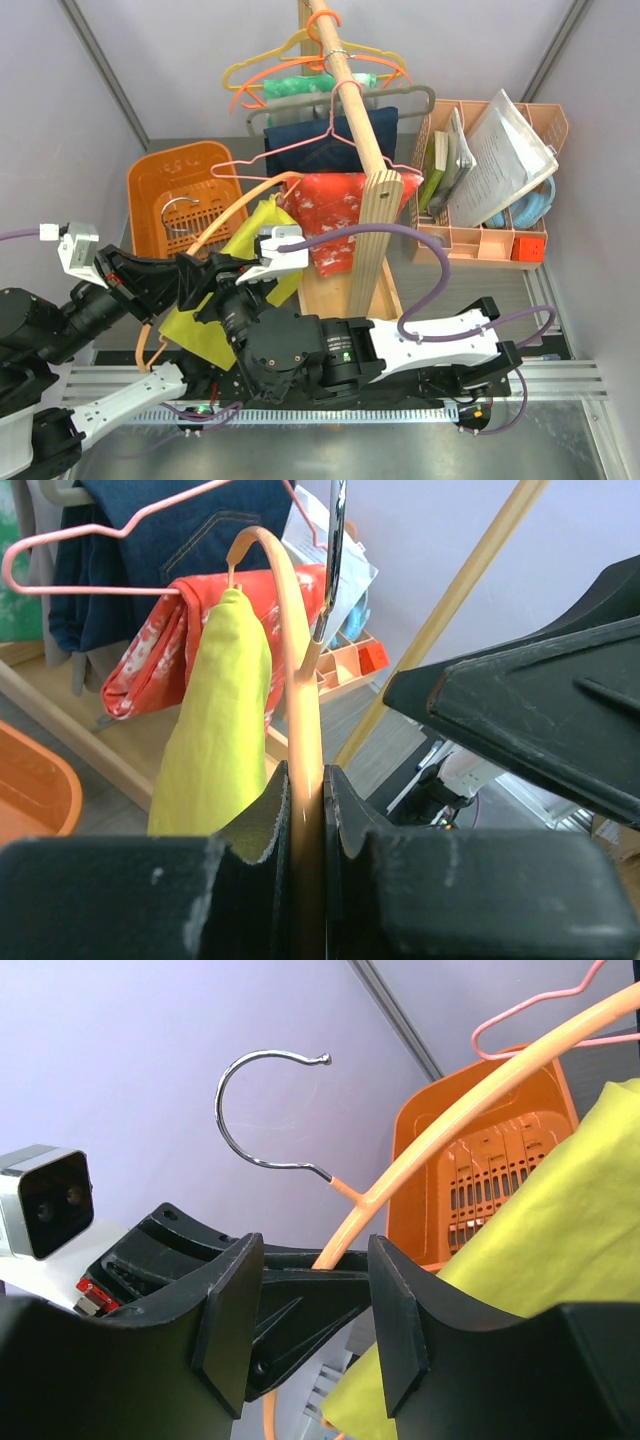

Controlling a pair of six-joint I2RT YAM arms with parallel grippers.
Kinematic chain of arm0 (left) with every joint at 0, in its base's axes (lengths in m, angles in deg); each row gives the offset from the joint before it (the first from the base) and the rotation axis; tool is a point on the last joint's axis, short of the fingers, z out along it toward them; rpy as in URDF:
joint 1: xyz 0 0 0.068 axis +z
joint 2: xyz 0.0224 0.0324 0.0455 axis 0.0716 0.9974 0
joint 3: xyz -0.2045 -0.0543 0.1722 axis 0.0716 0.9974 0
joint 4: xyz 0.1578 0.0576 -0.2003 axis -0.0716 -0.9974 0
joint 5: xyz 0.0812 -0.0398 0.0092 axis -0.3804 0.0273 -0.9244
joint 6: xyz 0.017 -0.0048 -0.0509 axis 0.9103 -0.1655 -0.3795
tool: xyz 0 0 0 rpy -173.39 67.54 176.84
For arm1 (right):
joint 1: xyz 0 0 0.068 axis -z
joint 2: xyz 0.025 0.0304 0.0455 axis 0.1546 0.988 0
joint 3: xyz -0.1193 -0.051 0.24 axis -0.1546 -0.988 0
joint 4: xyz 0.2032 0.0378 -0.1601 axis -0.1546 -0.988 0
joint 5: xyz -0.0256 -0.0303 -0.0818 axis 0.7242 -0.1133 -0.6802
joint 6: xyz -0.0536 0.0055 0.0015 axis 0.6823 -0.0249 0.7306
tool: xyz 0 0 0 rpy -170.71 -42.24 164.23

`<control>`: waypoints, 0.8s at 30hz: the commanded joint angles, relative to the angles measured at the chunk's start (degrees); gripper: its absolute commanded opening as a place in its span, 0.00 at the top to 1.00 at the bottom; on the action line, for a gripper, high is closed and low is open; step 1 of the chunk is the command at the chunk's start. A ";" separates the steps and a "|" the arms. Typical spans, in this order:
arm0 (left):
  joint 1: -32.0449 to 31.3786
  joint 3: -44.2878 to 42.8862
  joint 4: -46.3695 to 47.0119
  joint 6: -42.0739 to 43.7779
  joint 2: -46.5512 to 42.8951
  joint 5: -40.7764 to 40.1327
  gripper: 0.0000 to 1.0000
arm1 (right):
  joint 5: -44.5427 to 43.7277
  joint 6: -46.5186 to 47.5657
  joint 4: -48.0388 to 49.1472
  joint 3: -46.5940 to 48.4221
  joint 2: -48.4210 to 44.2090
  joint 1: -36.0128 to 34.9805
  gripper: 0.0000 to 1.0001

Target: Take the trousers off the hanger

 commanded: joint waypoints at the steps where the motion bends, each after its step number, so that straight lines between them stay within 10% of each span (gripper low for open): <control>1: 0.16 -5.26 17.37 -0.16 -1.04 3.19 1.00 | -2.01 3.85 9.16 2.70 1.55 -0.04 0.49; 20: 0.16 -9.75 19.21 -1.56 2.21 15.42 1.00 | 1.15 17.04 31.85 1.73 4.80 0.04 0.55; 24: 0.16 -9.93 19.48 -1.74 3.09 16.83 1.00 | 2.39 17.22 32.73 2.17 5.15 -0.04 0.71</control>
